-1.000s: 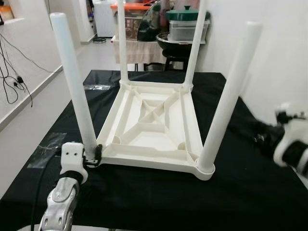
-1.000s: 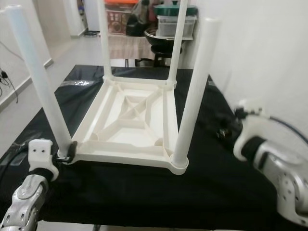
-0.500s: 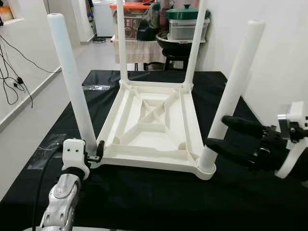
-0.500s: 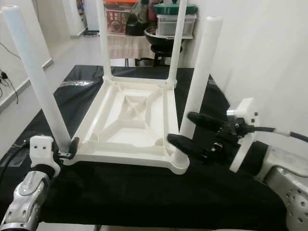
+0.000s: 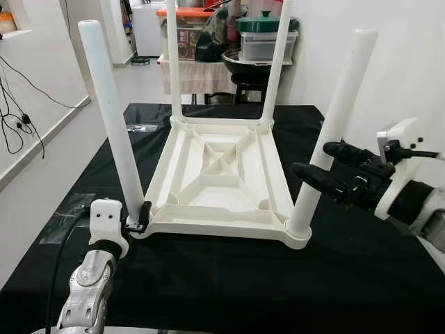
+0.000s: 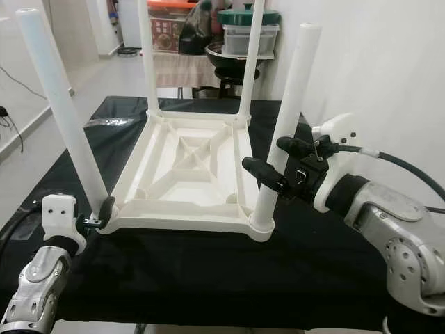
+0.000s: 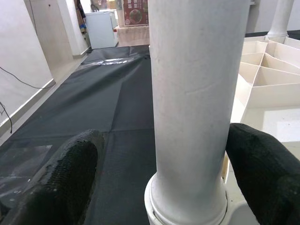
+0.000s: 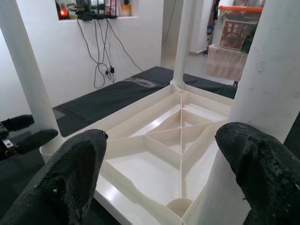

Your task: Building children table

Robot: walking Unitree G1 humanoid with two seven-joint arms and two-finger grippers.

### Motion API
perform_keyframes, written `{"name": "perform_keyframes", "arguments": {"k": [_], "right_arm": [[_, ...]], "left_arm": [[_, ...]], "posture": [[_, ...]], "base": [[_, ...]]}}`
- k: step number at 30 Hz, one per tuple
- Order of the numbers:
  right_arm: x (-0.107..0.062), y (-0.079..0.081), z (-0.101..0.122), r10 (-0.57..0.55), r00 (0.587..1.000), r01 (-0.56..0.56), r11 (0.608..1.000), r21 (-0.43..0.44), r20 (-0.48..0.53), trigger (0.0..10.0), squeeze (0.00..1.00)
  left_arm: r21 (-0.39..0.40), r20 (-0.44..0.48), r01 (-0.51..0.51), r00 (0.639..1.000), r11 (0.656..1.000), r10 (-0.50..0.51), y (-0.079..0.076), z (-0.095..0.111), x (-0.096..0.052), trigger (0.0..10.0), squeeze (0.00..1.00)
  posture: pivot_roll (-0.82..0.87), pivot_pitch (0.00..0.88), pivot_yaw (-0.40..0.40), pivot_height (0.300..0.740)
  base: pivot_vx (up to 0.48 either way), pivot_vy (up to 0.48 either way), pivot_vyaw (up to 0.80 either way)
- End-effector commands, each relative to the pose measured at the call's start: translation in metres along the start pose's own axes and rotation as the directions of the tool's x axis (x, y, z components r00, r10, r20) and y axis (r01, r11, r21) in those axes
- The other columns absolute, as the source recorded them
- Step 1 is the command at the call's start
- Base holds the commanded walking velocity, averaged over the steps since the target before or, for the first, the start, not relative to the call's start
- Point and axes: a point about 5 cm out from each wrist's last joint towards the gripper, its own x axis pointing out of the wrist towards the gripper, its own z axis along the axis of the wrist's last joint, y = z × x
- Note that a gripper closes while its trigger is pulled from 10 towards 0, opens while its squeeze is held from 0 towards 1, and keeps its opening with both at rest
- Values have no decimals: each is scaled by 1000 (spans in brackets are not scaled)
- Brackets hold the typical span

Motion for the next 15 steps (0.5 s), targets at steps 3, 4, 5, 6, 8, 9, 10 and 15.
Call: {"name": "perform_keyframes", "arguments": {"k": [3,4,5,6,8,9,10,15], "right_arm": [[-10,-13,-4,-58,997,59,998,5,-50,10000,0],[-11,-17,-8,-78,994,79,997,10,-75,10000,0],[-11,-17,-8,-78,994,79,997,10,-75,10000,0],[-13,-19,-10,-91,992,93,996,14,-92,10000,0],[-15,-26,-15,-127,984,131,991,27,-121,10000,0],[-16,-30,-18,-152,979,158,987,35,-140,10000,0],[-16,-30,-18,-152,979,158,987,35,-140,10000,0],[-21,-41,-24,-213,957,230,971,69,-198,10000,0]], "left_arm": [[-6,4,-13,1000,1000,13,4,2,1,10000,0],[-5,4,-12,1000,1000,12,3,3,1,10000,0],[-5,4,-12,1000,1000,12,3,3,1,10000,0],[-5,5,-11,1000,1000,11,3,3,2,10000,0],[-6,6,-10,1000,1000,10,3,3,2,10000,0],[-6,7,-9,1000,1000,9,3,3,2,10000,0],[-6,7,-9,1000,1000,9,3,3,2,10000,0],[-6,5,-7,1000,1000,7,3,3,2,10000,0]], "posture": [[-47,0,-44,740],[-46,0,-44,740],[-46,0,-44,740],[-45,0,-44,740],[-43,0,-43,740],[-43,0,-43,740],[-43,0,-43,740],[-41,0,-46,740]], "base": [[0,0,0],[0,0,0],[0,0,0],[0,0,0],[0,0,0],[0,0,0],[0,0,0],[0,0,0]]}}
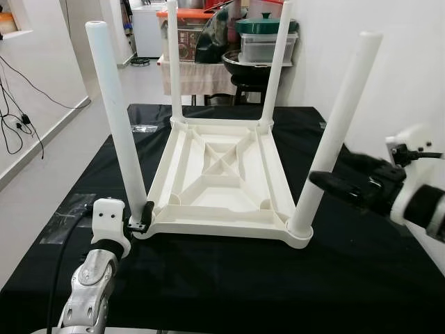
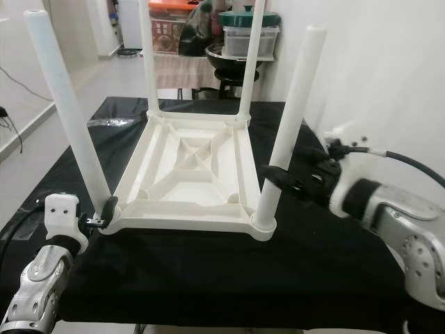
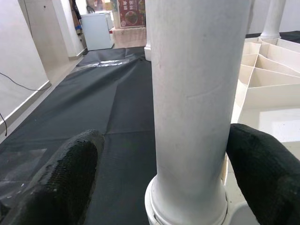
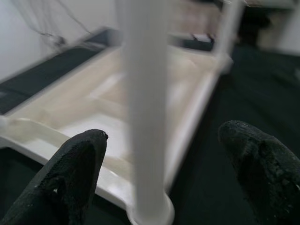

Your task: Building children table

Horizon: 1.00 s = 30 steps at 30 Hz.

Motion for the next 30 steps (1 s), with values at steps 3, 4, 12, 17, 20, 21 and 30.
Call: {"name": "perform_keyframes", "arguments": {"k": [3,4,12,17,20,21,30], "right_arm": [[-2,-6,2,-36,999,36,999,3,-9,10000,0],[-1,-8,2,-45,999,45,999,7,-9,10000,0],[5,-13,21,-93,987,92,996,19,130,10000,0],[9,-9,37,-73,971,72,997,16,229,10000,0],[14,-3,49,-41,956,43,999,-2,290,10000,0],[14,-3,49,-41,956,43,999,-2,290,10000,0],[13,7,48,96,961,-73,993,-97,260,10000,0]], "left_arm": [[-10,-7,-4,1000,1000,4,3,1,1,10000,0],[-12,-12,7,1000,1000,-7,1,0,1,10000,0],[-13,-26,38,999,999,-39,-3,-2,3,10000,0],[-8,-12,50,999,999,-50,-5,2,6,10000,0],[-5,-5,53,999,999,-54,-5,4,8,10000,0],[-5,-5,53,999,999,-54,-5,4,8,10000,0],[-3,1,53,999,999,-53,-5,5,9,10000,0]], "posture": [[-38,0,-48,740],[-38,0,-48,740],[-36,0,-48,740],[-37,0,-48,740],[-33,0,-47,740],[-33,0,-47,740],[-24,0,-50,740]], "base": [[0,0,0],[0,0,0],[0,0,0],[0,0,0],[0,0,0],[0,0,0],[0,0,0]]}}
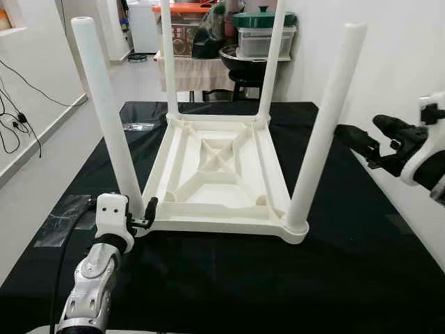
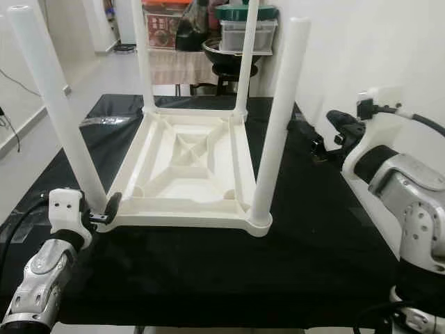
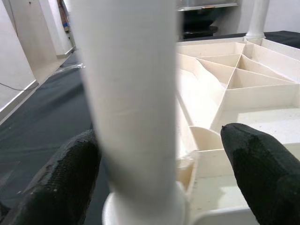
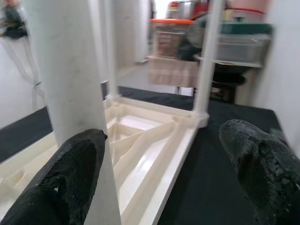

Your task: Building children table

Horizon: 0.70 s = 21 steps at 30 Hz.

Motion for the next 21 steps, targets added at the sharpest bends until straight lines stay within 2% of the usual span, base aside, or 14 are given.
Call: {"name": "perform_keyframes", "arguments": {"k": [1,7,13,17,19,21], "right_arm": [[-2,12,-2,109,994,-109,994,-30,-13,10000,0],[-11,8,-10,140,988,-144,987,-66,-63,10000,0],[-15,17,-12,224,972,-228,971,-67,-70,10000,0],[-11,27,-8,275,961,-277,960,-53,-30,10000,0],[-4,29,-5,259,966,-259,965,-41,-12,10000,0],[-4,29,-5,259,966,-259,965,-41,-12,10000,0]], "left_arm": [[11,-2,3,1000,1000,-3,1,0,1,10000,0],[10,-2,6,1000,1000,-6,1,0,1,10000,0],[7,2,10,1000,1000,-10,-2,1,2,10000,0],[7,3,11,1000,1000,-11,-2,1,2,10000,0],[7,3,9,1000,1000,-9,-2,1,2,10000,0],[7,3,9,1000,1000,-9,-2,1,2,10000,0]], "posture": [[-24,0,-50,740],[-27,0,-47,740],[-28,0,-45,740],[-26,0,-46,740],[-25,0,-47,740],[-25,0,-47,740]], "base": [[0,0,0],[0,0,0],[0,0,0],[0,0,0],[0,0,0],[0,0,0]]}}
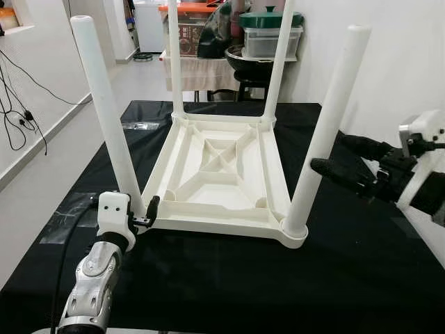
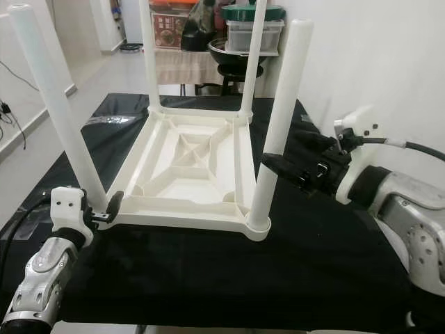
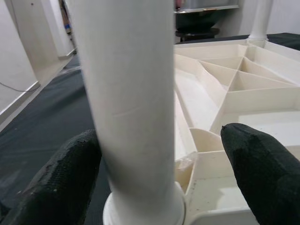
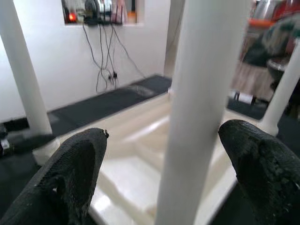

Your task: Building children table

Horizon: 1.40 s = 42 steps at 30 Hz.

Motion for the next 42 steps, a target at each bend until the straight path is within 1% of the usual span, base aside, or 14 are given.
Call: {"name": "perform_keyframes", "arguments": {"k": [1,2,4,6,11,17,21,22,30,33,36,39,41,42], "right_arm": [[4,2,-1,-1,1000,1,1000,5,-7,10000,0],[4,2,-1,-1,1000,1,1000,5,-7,10000,0],[13,-7,0,-89,996,89,995,33,-13,10000,0],[16,-10,0,-114,993,115,992,47,-17,10000,0],[21,-13,-1,-139,990,140,988,70,-17,10000,0],[27,-17,12,-174,983,166,977,134,51,10000,0],[29,-18,15,-179,982,168,975,144,66,10000,0],[31,-18,19,-181,980,168,974,151,80,0,0],[35,-15,22,-165,983,153,977,150,74,0,0],[35,-15,22,-165,983,153,977,150,74,0,0],[36,-14,18,-160,986,151,976,154,47,0,0],[36,-14,18,-160,986,151,976,154,47,0,0],[38,-11,18,-154,987,146,978,151,38,0,0],[38,-11,18,-154,987,146,978,151,38,0,0]], "left_arm": [[4,-5,-3,1000,1000,3,0,-1,0,10000,0],[4,-5,-3,1000,1000,3,0,-1,0,10000,0],[3,-7,-4,1000,1000,4,1,-2,0,10000,0],[2,-8,-5,1000,1000,5,1,-2,-1,10000,0],[2,-14,-5,1000,1000,5,1,-4,-1,10000,0],[8,-23,-17,1000,1000,17,7,-7,1,10000,0],[10,-25,-20,999,1000,20,8,-7,2,10000,0],[11,-27,-24,999,1000,24,10,-7,4,10000,0],[17,-28,-35,999,999,35,15,-5,11,10000,0],[17,-28,-35,999,999,35,15,-5,11,10000,0],[18,-25,-38,999,999,38,17,-3,17,10000,0],[18,-25,-38,999,999,38,17,-3,17,10000,0],[8,-41,-37,998,999,37,18,-5,23,10000,0],[8,-41,-37,998,999,37,18,-5,23,10000,0]], "posture": [[-25,0,-47,740],[-25,0,-47,740],[-25,0,-49,740],[-27,0,-49,740],[-26,0,-51,740],[-31,0,-49,740],[-32,0,-49,740],[-34,0,-50,740],[-41,0,-51,740],[-41,0,-51,740],[-41,0,-49,740],[-41,0,-49,740],[-56,0,-47,740],[-56,0,-47,740]], "base": [[0,0,0],[0,0,0],[0,0,0],[0,0,0],[0,0,0],[0,0,0],[0,0,0],[0,0,0],[0,0,0],[0,0,0],[0,0,0],[0,0,0],[0,0,0],[0,0,0]]}}
